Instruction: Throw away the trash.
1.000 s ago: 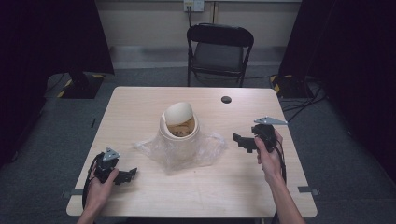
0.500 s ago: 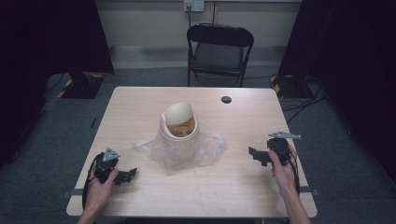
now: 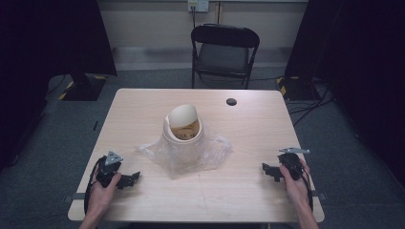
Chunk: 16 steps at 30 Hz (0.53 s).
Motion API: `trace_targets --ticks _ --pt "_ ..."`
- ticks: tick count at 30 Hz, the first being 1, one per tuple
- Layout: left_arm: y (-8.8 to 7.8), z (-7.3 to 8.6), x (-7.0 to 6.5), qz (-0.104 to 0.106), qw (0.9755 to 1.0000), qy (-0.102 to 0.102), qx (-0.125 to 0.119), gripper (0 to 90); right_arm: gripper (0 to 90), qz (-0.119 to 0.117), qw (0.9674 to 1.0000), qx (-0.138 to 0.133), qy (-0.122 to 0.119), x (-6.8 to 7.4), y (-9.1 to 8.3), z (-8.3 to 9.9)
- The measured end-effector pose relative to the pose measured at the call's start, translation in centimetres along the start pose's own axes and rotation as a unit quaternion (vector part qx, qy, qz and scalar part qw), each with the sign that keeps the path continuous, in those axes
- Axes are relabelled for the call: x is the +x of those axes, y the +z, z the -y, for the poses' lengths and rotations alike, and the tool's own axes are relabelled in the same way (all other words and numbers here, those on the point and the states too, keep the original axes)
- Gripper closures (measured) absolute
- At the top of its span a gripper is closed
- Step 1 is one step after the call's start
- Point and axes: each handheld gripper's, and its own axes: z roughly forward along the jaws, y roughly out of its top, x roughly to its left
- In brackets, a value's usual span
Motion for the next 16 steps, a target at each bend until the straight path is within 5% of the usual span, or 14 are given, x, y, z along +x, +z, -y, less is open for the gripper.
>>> trace_targets --ticks 7,16 --pt "-0.02 0.02 -0.05 -0.001 1.0 0.0 -0.001 0.2 10.9 0.024 0.9987 -0.042 -0.015 0.84 0.38 1.19" --pt "-0.01 0.02 -0.04 0.0 1.0 0.0 -0.001 0.2 10.8 0.024 0.9988 -0.042 -0.013 0.87 0.37 1.2"
